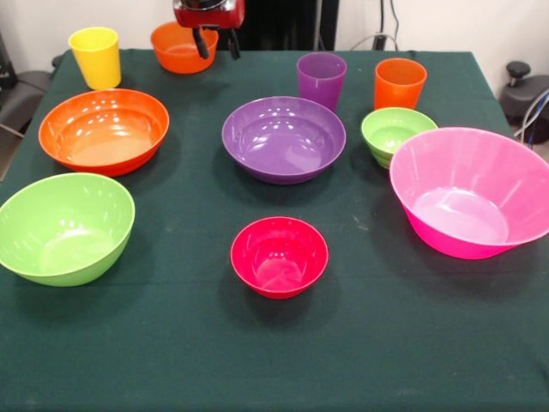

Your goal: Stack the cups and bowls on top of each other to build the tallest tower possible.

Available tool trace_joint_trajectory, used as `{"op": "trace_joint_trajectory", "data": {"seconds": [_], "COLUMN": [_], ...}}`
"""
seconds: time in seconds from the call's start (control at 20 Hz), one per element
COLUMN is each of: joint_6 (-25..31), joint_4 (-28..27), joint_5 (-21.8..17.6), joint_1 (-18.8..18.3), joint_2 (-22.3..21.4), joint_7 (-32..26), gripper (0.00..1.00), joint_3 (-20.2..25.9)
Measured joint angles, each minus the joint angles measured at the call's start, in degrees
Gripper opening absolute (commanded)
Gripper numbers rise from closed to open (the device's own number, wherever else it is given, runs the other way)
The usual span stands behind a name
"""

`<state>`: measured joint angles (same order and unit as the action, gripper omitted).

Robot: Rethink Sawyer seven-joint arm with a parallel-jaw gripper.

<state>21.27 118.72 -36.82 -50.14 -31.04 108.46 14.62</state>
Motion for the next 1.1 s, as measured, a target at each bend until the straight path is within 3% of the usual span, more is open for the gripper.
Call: {"op": "trace_joint_trajectory", "data": {"seconds": [1.1], "joint_6": [0.0], "joint_4": [0.0], "joint_5": [-0.4], "joint_1": [-1.3], "joint_2": [-0.6], "joint_7": [0.0], "gripper": [1.00], "joint_3": [-0.9]}}
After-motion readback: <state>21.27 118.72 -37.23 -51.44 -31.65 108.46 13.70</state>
